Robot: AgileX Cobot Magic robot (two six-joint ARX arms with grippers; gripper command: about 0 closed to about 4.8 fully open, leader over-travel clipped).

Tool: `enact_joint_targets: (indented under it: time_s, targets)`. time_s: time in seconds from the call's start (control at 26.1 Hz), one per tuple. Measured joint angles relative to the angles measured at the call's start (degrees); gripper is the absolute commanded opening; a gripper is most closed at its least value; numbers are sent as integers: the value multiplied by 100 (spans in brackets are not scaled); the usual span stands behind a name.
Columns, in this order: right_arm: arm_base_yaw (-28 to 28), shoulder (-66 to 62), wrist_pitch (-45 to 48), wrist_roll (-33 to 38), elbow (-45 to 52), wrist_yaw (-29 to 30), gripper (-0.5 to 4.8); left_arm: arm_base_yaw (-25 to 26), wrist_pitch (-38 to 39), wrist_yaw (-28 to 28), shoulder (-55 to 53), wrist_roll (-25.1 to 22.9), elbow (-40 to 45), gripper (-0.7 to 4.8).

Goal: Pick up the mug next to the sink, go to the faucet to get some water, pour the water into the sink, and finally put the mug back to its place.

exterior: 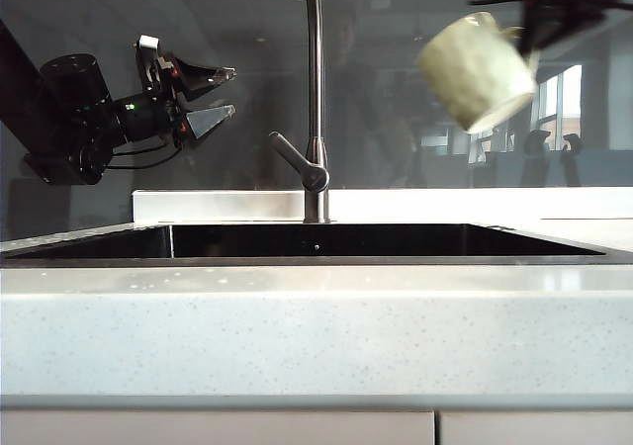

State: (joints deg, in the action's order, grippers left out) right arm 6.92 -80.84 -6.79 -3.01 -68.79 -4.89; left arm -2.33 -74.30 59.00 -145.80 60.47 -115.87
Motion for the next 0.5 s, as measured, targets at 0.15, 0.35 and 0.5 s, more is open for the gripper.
enact_joint_targets:
  time_s: [0.15,0.35,0.5]
  targets:
    - [-636,590,1357,691,1429,238,-5,0,168,-2,-2,-2,0,479]
    - [-1316,800,3119,979,2863,382,-5,-4,282,0,0,0,-2,479]
    - [-1714,748,4284,1281,3709,612,-5,4,372,-2,-2,0,0,479]
